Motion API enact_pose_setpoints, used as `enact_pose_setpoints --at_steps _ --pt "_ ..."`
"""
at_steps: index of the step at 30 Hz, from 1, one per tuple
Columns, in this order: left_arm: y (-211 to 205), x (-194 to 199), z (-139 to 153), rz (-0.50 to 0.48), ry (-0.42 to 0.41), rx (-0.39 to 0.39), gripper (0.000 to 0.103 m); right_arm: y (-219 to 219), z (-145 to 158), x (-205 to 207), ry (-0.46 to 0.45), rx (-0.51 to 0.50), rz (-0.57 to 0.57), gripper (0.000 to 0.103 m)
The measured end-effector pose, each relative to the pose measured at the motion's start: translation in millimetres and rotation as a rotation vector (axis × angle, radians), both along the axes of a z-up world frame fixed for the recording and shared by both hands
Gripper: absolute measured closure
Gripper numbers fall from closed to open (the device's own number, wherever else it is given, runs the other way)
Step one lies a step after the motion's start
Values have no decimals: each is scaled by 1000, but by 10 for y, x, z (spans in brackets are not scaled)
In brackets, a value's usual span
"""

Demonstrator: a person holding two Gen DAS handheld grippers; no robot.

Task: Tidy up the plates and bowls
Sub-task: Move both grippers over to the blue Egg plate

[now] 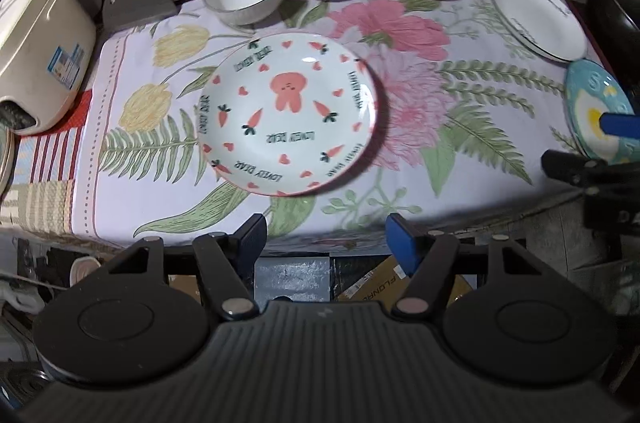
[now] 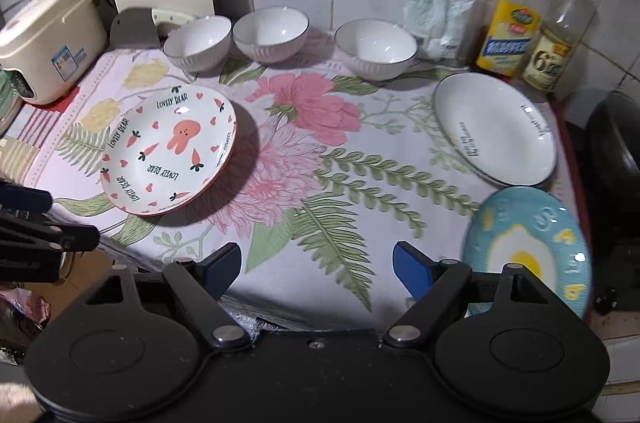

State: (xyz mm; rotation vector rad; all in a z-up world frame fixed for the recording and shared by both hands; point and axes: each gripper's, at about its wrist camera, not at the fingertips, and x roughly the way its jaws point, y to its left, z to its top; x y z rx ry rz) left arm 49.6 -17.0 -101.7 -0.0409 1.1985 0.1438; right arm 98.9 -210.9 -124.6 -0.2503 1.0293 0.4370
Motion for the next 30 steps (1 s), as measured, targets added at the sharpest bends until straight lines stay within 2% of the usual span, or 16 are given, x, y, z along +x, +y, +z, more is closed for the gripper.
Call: enact_pose_setpoints --at_steps 7,17,25,30 --pt "-385 30 127 -78 -31 -22 36 -401 240 -202 -50 -6 -29 17" --pt "-1025 121 272 -235 -17 -47 32 -1038 625 -467 -128 11 -122 17" --pt "-1429 282 316 -297 -31 -48 27 -1491 666 -532 -185 82 -168 17" --pt "-1613 419 266 -313 -31 -49 27 -1676 636 -523 -235 64 -194 17"
